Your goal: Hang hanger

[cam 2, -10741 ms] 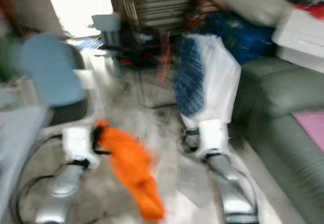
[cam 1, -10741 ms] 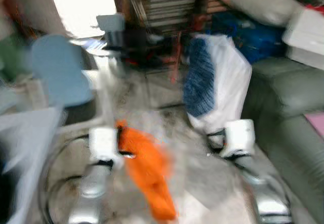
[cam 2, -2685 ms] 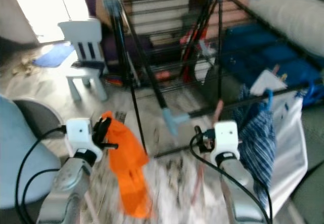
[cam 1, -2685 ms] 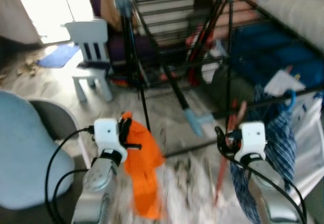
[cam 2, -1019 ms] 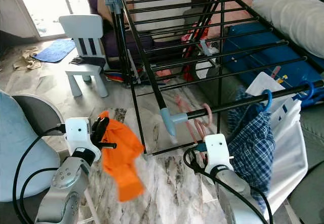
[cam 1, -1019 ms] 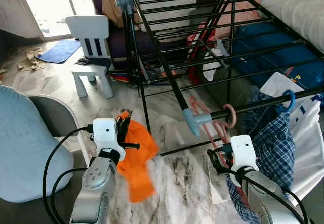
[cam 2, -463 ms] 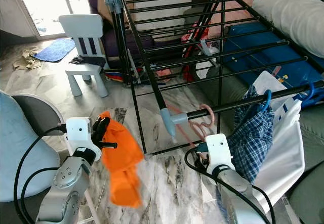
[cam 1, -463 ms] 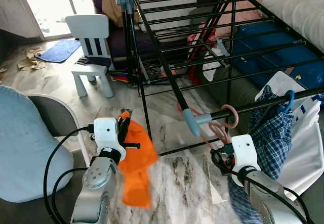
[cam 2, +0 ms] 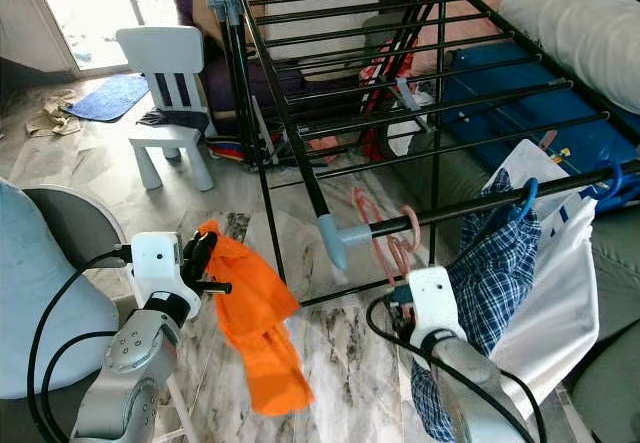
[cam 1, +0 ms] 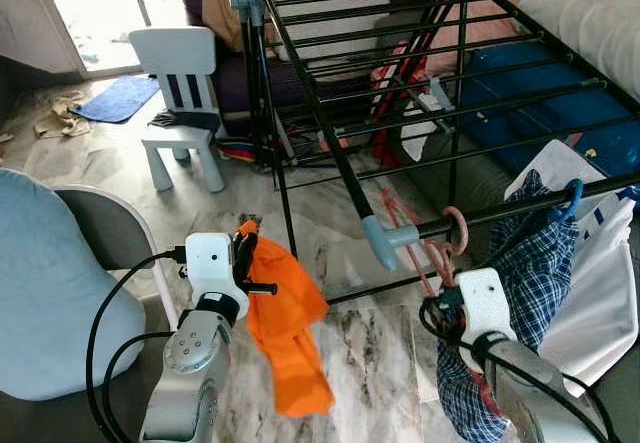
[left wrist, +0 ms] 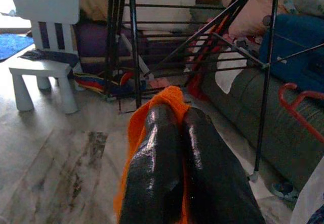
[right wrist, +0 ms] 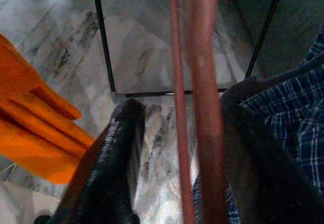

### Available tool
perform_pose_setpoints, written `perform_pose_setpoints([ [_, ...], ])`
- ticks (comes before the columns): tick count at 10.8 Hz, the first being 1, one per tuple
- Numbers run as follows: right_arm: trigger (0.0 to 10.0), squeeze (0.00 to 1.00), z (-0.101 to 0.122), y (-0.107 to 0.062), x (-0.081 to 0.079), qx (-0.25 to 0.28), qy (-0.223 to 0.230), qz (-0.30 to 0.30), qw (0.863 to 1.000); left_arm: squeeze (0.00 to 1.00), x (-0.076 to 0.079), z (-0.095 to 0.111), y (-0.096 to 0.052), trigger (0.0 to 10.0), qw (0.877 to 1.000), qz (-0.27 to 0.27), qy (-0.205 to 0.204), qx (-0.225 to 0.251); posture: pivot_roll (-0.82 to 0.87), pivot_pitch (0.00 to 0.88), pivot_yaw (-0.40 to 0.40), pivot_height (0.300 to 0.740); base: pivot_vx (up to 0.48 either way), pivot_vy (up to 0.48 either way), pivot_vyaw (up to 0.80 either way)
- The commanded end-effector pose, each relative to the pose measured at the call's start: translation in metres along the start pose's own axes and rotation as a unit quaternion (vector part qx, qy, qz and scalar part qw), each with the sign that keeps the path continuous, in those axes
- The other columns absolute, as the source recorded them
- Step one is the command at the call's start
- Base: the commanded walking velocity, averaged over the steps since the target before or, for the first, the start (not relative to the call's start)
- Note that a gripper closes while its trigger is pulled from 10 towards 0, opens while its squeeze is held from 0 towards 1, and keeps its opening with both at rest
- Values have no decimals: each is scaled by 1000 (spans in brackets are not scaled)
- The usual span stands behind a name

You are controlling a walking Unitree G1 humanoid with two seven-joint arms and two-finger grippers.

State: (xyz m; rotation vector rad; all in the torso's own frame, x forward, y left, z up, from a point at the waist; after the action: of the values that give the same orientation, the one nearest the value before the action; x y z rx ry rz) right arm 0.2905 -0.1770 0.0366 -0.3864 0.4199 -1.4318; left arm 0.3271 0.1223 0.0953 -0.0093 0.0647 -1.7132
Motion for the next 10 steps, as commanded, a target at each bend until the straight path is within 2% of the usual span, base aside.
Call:
perform_pose_setpoints([
  [1,4745,0,2,-4,0,4,0,3,1000,0,1,4,3,10000,1000,-3,5,5,-158,42,18,740,0,0,0],
  [2,7176,0,1,-5,-1,3,0,3,1000,0,1,4,3,10000,1000,-3,5,4,-159,43,18,740,0,0,0],
  [3,8824,0,1,-6,-1,3,0,2,1000,0,1,4,4,10000,1000,-3,6,4,-160,43,18,740,0,0,0],
  [4,6235,0,0,-8,0,4,1,1,1000,0,2,4,4,10000,1000,-4,5,3,-163,43,20,740,0,0,0],
  [5,0,0,1,-8,1,6,3,-1,1000,0,3,3,5,10000,1000,-5,5,3,-164,42,20,740,0,0,0],
  [10,0,0,3,-6,0,9,3,0,1000,0,3,4,6,10000,1000,-4,5,5,-163,38,17,740,0,0,0],
])
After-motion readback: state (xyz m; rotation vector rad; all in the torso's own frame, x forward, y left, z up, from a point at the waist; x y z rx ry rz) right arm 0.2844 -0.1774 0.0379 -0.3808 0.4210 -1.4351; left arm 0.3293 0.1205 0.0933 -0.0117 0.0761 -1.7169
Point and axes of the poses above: a point about 5 cm out from each wrist's last joint towards the gripper, its own y axis pointing out of the wrist towards the gripper, its own z axis along the axis of the wrist's last joint, x = y × z, the point moved 6 cm from there along y, pointing out of the wrist towards the gripper, and after that the axes turned 9 degrees about y, right-handed, at the moved point
